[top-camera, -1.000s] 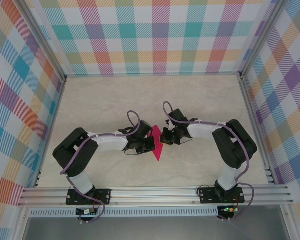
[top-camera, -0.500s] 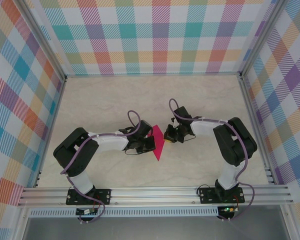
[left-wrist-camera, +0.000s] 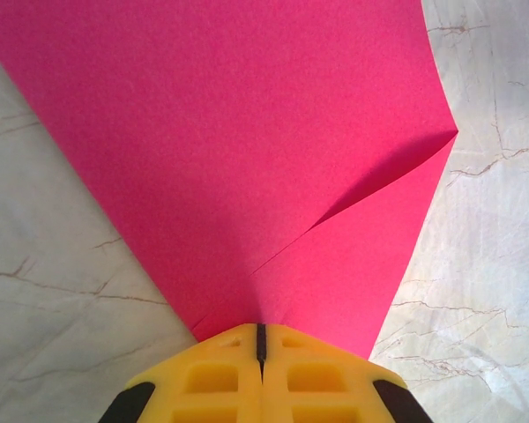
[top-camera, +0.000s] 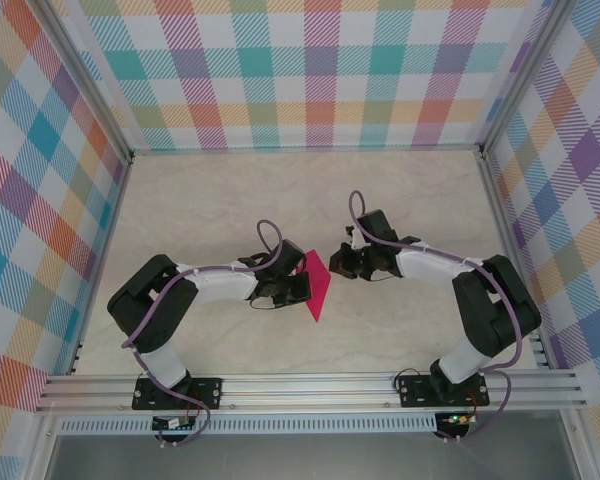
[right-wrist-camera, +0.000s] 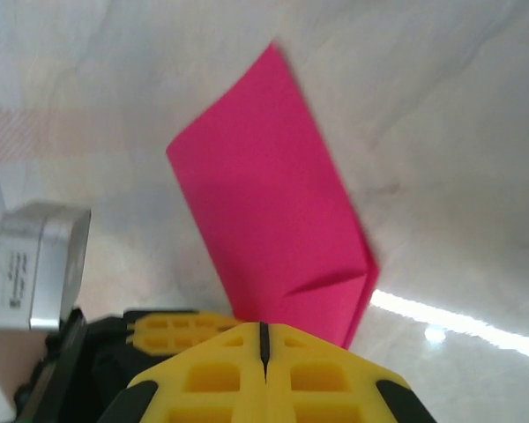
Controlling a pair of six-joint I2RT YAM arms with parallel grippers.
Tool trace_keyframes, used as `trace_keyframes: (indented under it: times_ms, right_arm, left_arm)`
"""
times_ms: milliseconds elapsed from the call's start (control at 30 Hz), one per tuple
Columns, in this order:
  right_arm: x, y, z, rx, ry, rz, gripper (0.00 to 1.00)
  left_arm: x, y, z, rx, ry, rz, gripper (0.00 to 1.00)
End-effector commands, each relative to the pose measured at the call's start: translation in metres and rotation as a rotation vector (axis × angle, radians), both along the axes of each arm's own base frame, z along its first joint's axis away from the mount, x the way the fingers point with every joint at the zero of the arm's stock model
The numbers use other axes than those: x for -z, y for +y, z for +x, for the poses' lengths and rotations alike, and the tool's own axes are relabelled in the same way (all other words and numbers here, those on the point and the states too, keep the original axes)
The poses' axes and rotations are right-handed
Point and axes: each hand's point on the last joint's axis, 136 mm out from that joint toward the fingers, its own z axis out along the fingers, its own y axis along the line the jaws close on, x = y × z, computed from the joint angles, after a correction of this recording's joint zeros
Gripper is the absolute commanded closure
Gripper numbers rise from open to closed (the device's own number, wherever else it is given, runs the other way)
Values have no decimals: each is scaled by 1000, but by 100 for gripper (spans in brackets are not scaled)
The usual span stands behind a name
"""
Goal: Fold a paper plane with a square sheet of paper (pick it up from the middle)
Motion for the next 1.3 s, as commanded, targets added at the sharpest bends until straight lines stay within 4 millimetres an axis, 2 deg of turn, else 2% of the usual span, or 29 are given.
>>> trace_keyframes:
  times_ms: [0,267,467,567,700,900,1067,1267]
  right_arm:
    - [16,13,-26,-99,63,21,96]
    - [37,21,-28,-118,124,16,96]
    - [54,14,-26,-73,160,-36,97]
    - [61,10,-26,-43,186,-66,97]
    - [67,7,-26,-2,220,-85,97]
    - [71,2,-25,48,243,-109,97]
    - [70,1,-25,58,244,-111,97]
    - [71,0,-26,57,249,-119,97]
  left_arm:
    - [21,19,-9,3,27,119,99]
    - [7,11,-3,13,-12,78,99]
    - [-29,-6,4,20,-95,-62,96]
    - [-43,-10,-1,12,-117,-126,93]
    - [-46,-16,-14,8,-109,-191,90]
    - [-29,-35,-37,43,-66,-184,91]
    - [-2,-30,-42,17,-25,-120,93]
    - [11,-23,-46,9,-4,-74,94]
